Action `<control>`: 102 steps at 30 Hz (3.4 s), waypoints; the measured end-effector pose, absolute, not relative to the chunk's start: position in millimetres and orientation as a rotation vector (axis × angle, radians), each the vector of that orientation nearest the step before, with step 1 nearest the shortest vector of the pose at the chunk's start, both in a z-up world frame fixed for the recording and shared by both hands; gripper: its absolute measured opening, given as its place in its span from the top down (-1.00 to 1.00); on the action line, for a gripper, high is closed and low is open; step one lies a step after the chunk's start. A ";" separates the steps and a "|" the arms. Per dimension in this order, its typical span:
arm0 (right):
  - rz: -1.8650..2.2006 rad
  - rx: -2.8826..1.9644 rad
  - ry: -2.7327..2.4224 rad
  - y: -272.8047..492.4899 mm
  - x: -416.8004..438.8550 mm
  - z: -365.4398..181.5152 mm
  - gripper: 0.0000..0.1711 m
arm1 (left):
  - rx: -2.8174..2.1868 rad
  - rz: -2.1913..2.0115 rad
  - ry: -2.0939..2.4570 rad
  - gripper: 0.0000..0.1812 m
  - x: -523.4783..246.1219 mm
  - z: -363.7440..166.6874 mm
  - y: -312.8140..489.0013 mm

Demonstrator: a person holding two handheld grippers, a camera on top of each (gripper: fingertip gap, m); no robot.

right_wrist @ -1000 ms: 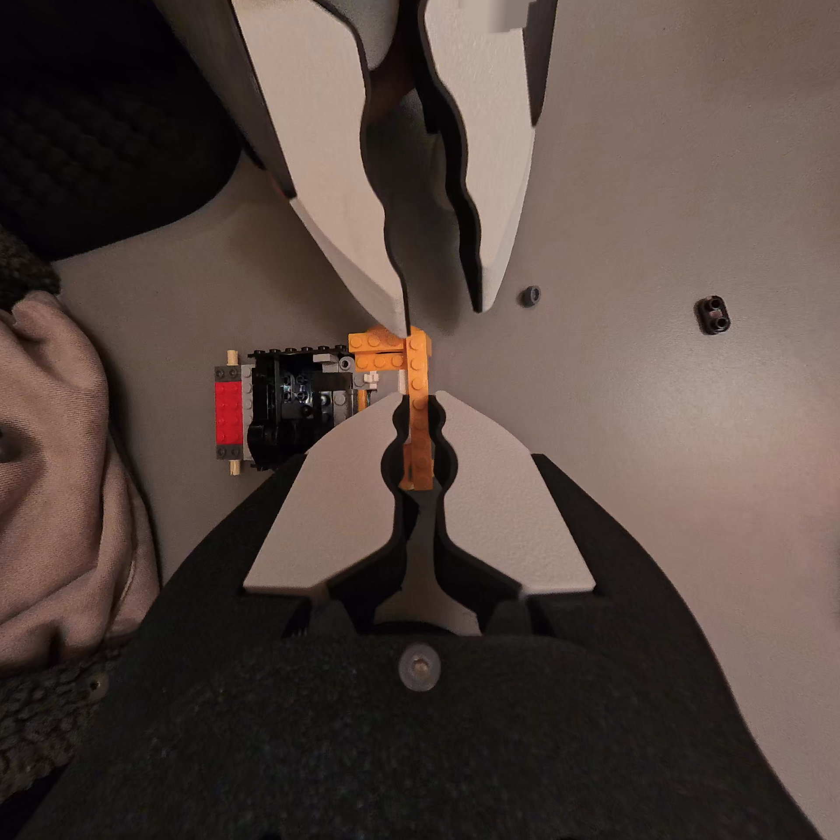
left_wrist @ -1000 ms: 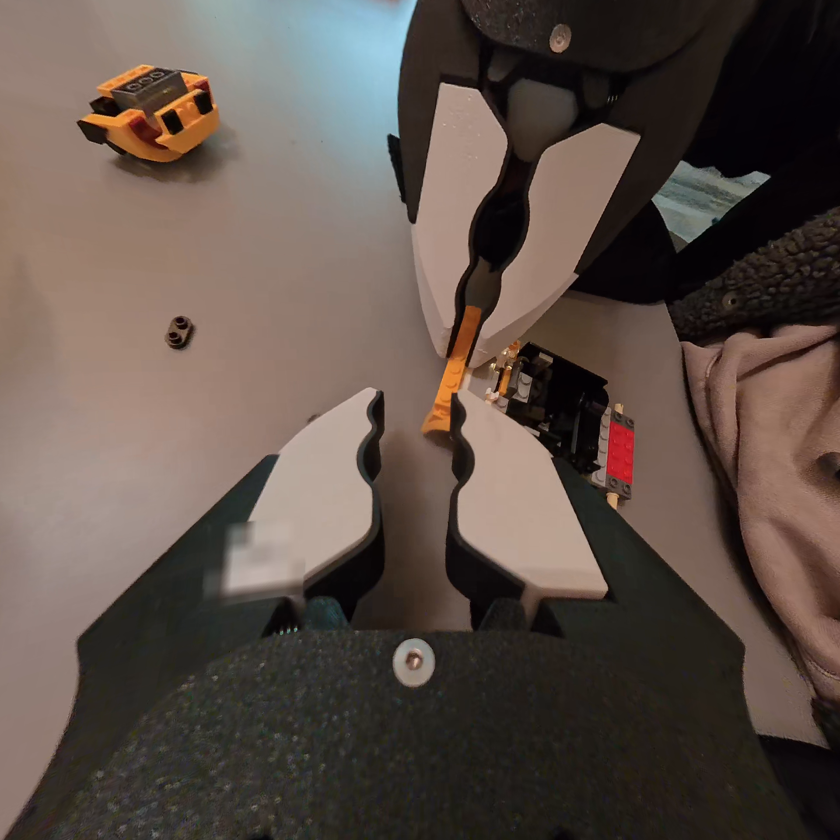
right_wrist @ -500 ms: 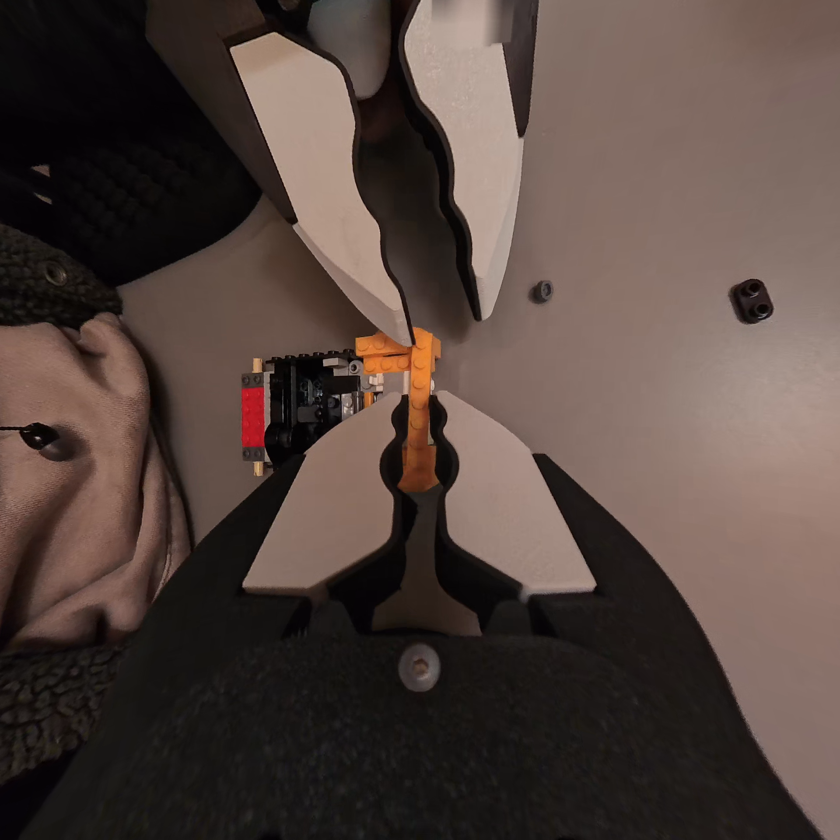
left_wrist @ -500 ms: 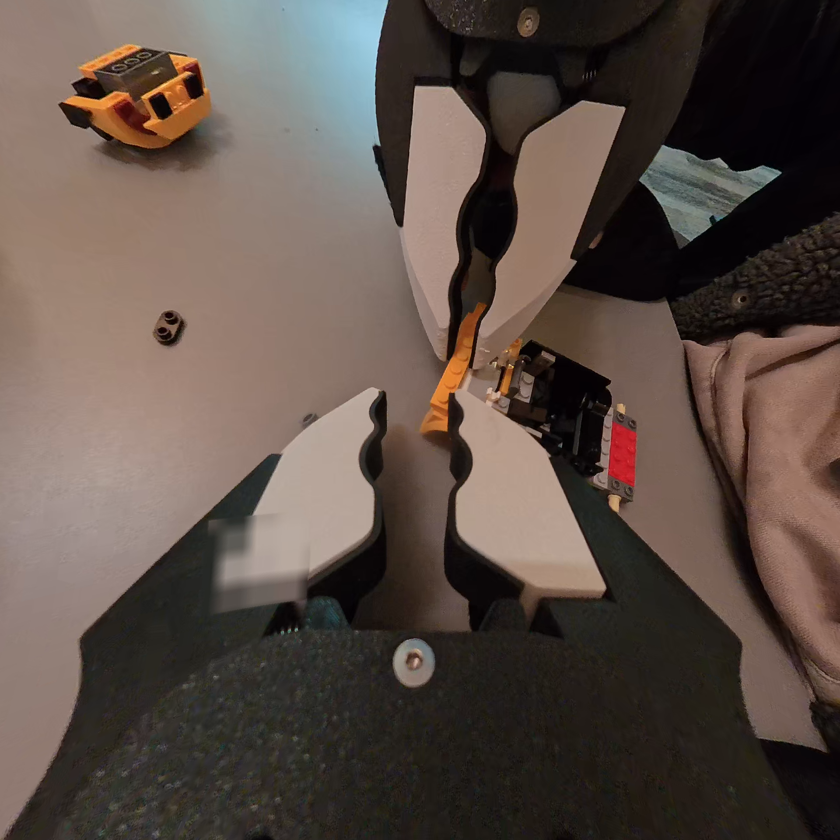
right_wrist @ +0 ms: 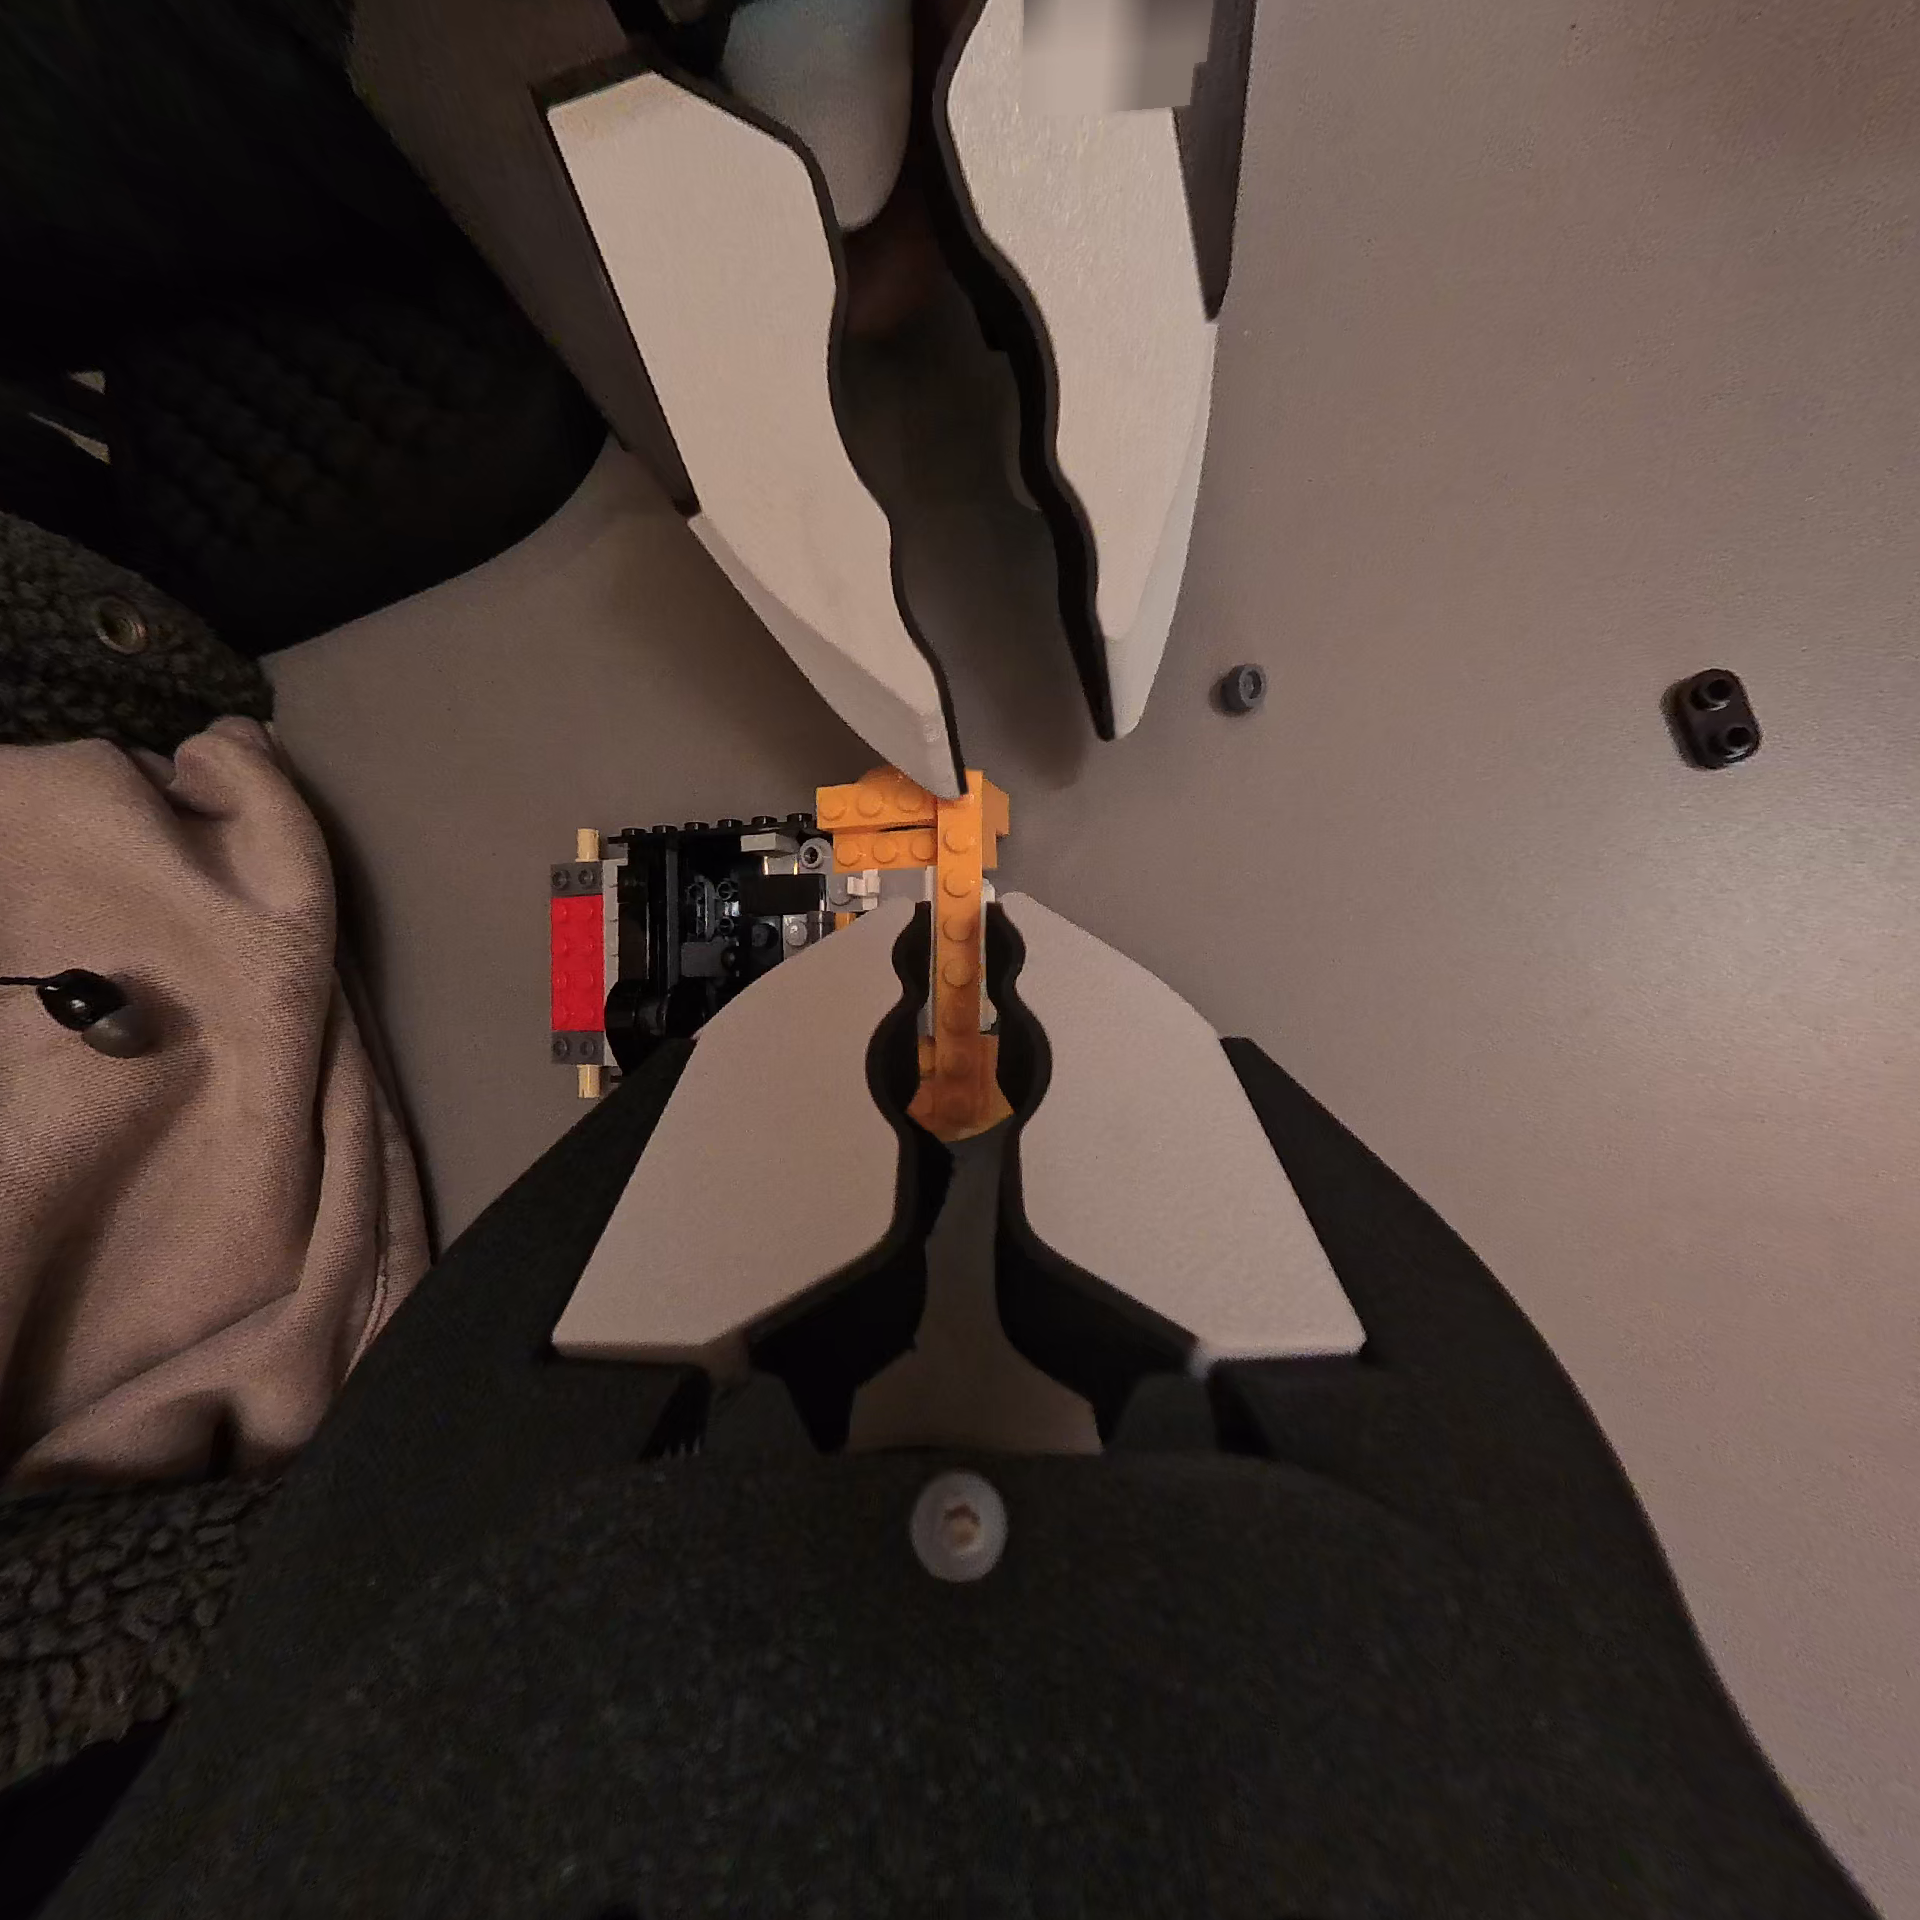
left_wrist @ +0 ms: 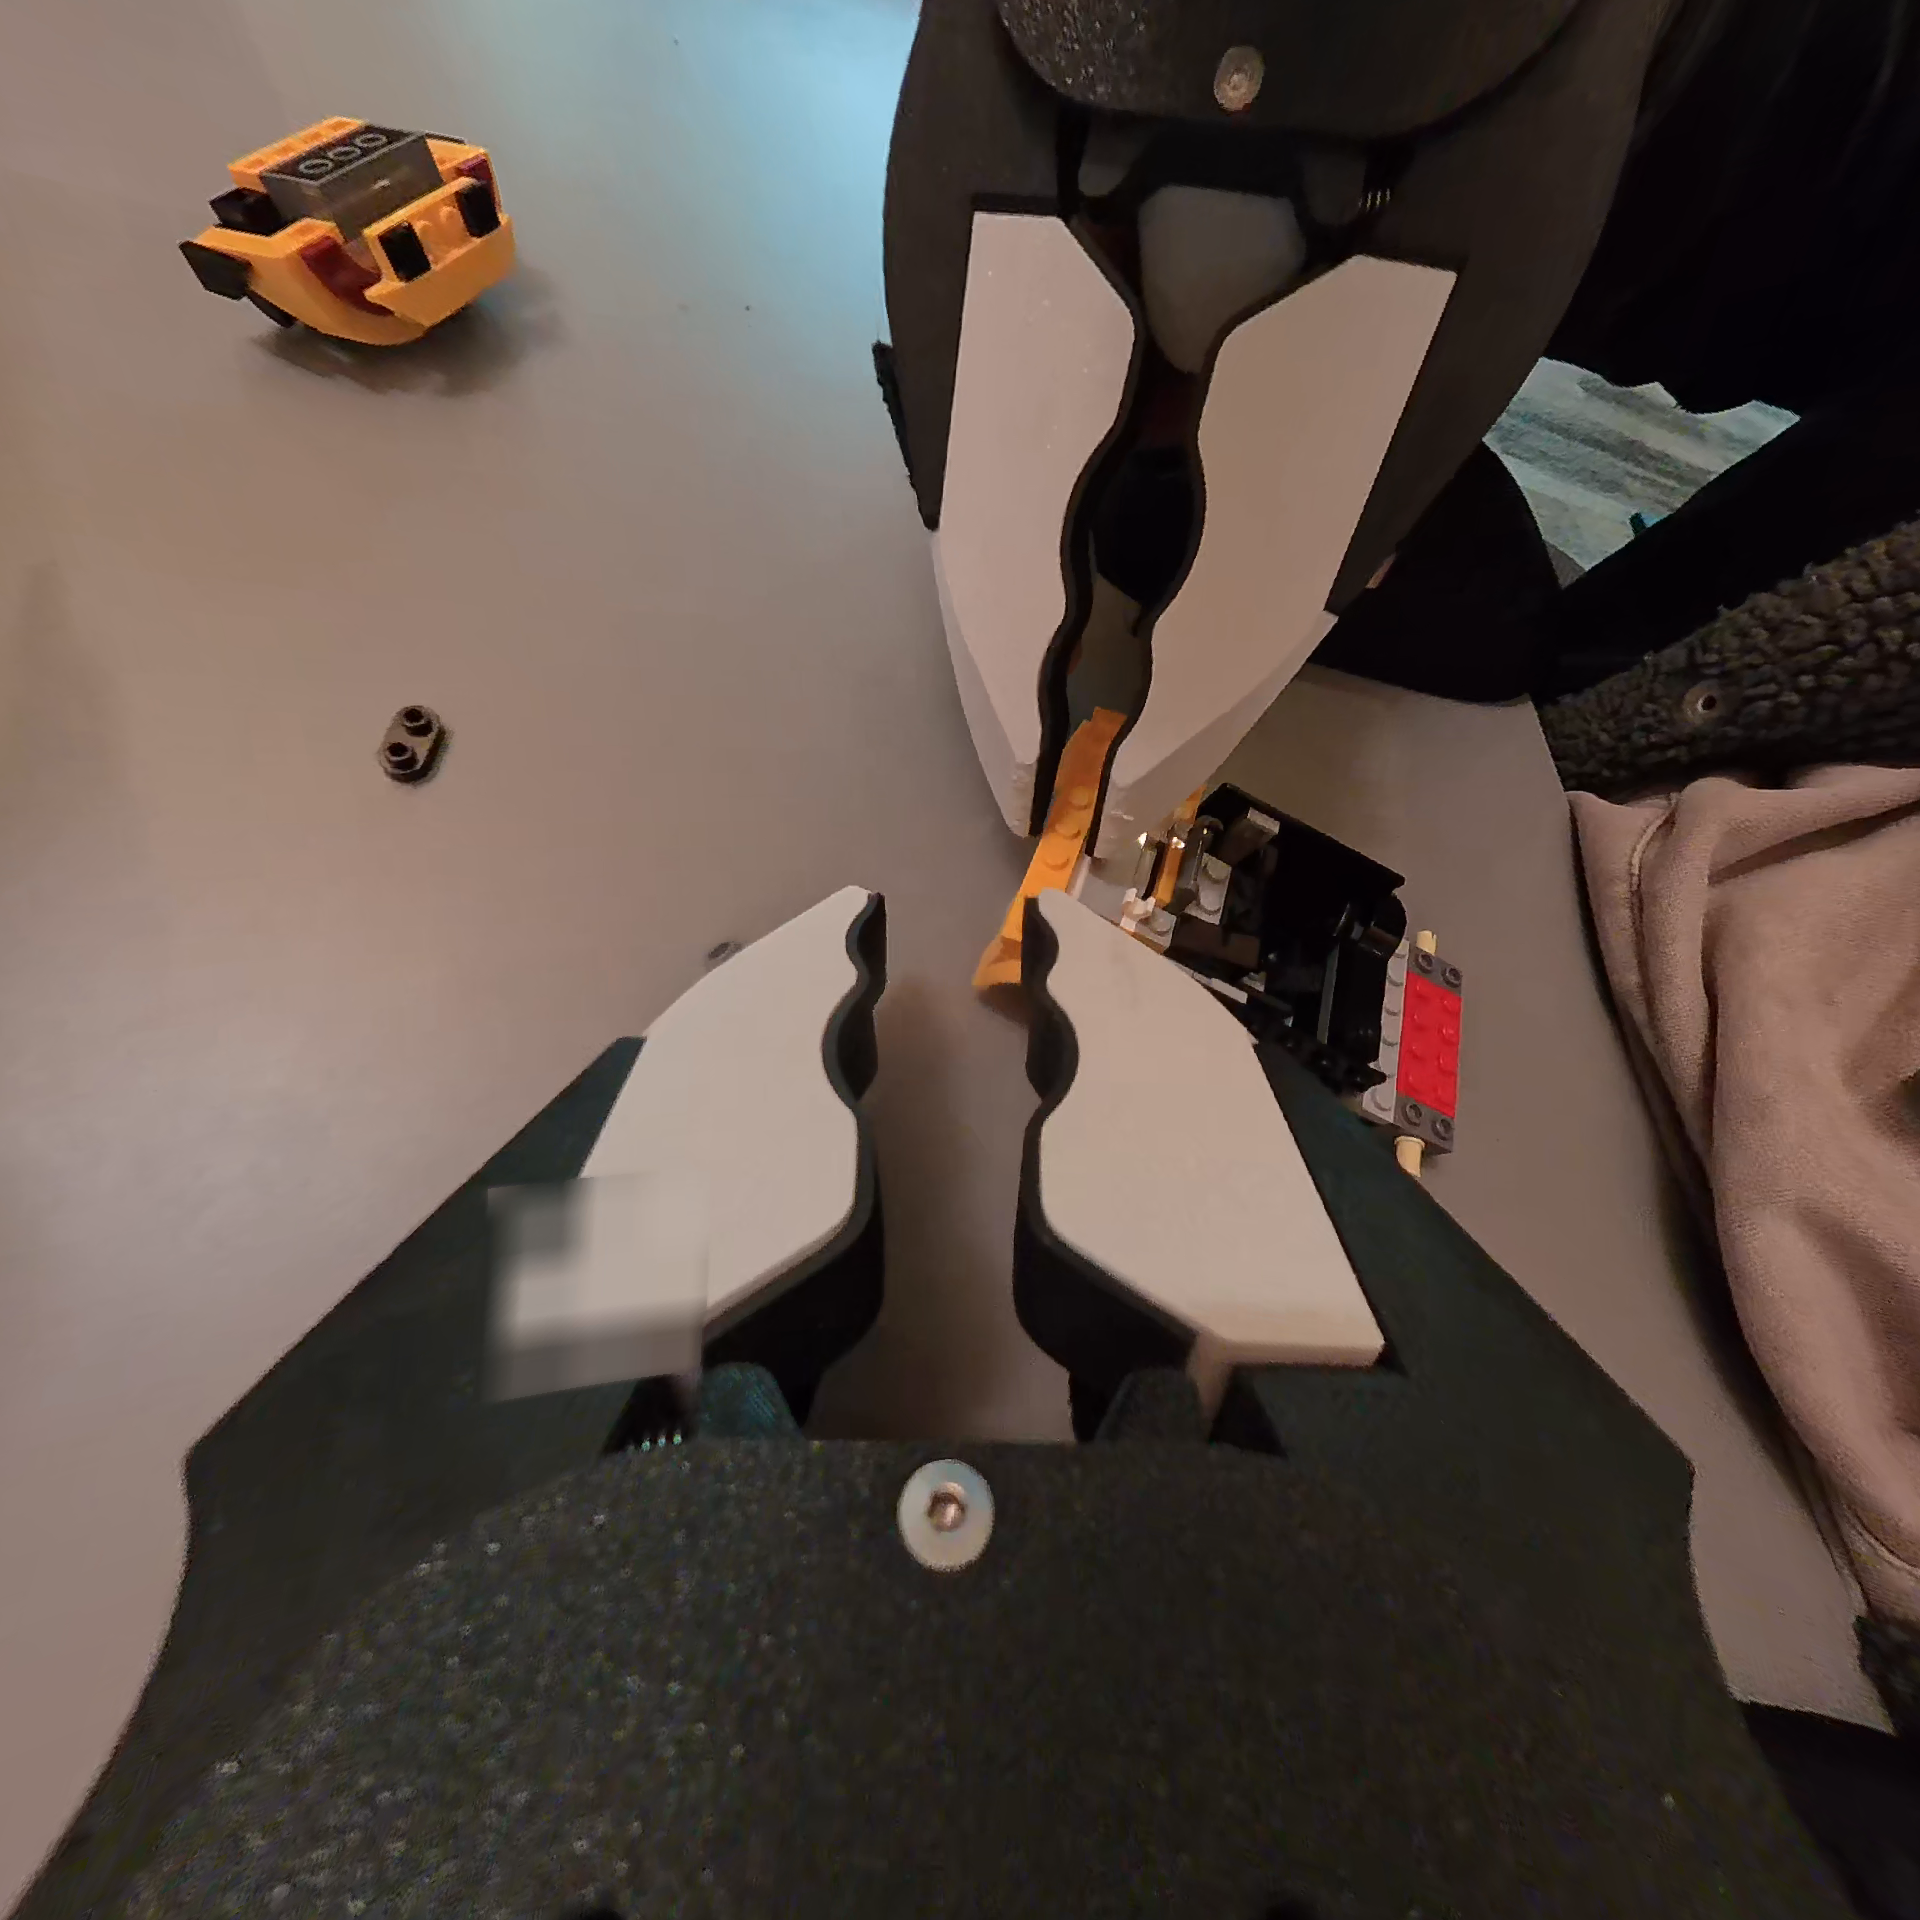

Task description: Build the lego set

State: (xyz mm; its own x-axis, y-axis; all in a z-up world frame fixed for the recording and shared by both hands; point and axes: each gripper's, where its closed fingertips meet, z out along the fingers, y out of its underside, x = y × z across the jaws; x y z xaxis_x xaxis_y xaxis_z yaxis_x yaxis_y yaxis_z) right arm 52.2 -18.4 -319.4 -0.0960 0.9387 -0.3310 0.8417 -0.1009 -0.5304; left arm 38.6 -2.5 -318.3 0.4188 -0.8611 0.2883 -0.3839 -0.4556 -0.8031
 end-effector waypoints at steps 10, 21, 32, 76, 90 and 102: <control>1.107 -2.004 -1.959 -8.5 60.0 -307.9 0.86 | -2.016 -0.944 1.051 0.73 39.8 -316.3 -2.5; 1.171 -2.029 -2.031 3.6 68.0 -315.9 0.86 | -2.020 -0.950 1.112 0.59 34.5 -320.3 -11.2; 0.601 -1.858 -2.254 10.6 63.6 -345.1 0.91 | -2.036 -0.919 1.059 0.63 24.7 -321.7 -3.0; 0.856 -1.260 -1.994 -17.4 65.3 -255.9 0.75 | -1.931 -1.132 1.084 0.92 52.2 -282.7 -34.7; 1.474 -1.762 -1.691 -27.4 64.9 -258.1 0.95 | -1.739 -0.844 1.143 0.72 48.8 -266.1 -22.7; 1.901 -1.998 -1.518 -36.7 75.1 -262.7 0.95 | -1.468 -0.353 1.382 0.90 60.4 -256.7 -29.7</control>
State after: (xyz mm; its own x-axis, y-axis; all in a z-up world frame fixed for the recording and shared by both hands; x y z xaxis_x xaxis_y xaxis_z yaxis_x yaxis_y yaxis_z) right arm 75.1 -36.7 -262.7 -0.1946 0.6084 -0.7694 0.6160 -0.5346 -0.5786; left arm 60.4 -29.7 -256.7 0.2918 -0.8594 -0.4198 -0.5528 0.2067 -0.8073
